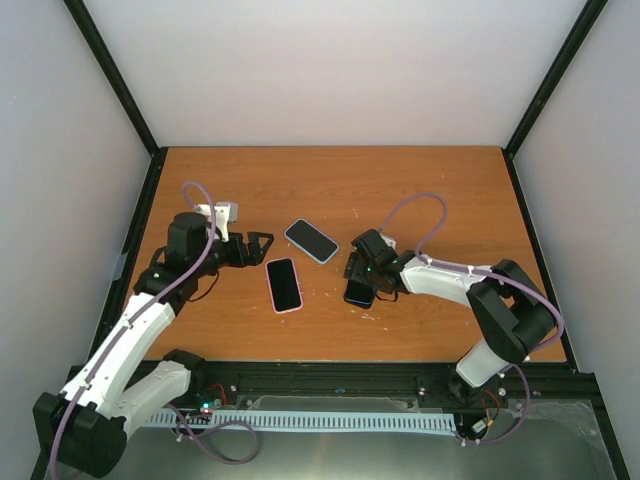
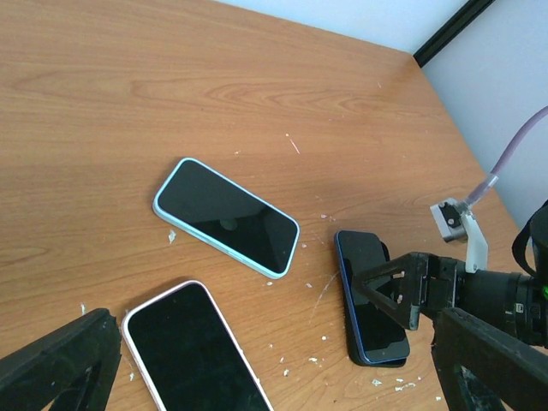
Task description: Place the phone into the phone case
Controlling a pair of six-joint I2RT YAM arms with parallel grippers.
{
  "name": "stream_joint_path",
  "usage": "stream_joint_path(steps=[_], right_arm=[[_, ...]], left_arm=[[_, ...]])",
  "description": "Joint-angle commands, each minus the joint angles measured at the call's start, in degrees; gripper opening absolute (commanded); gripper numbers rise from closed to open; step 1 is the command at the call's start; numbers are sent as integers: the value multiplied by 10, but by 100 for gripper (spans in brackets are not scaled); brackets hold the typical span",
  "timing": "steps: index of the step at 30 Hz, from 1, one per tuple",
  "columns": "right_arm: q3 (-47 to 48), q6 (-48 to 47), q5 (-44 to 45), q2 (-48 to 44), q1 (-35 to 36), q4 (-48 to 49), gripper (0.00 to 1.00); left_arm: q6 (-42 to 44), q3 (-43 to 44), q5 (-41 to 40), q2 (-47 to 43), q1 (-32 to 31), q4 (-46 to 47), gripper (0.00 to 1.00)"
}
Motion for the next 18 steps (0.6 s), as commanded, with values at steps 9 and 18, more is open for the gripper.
stream_joint_path(steps=[9,18], right_arm=[[-31,-27,-33,-67,-53,23,86],[-103,-60,-113,-85,-122,138,75]], left_arm=[[-43,26,40,72,-3,28,94],[-60,33,82,143,-4,66,86]])
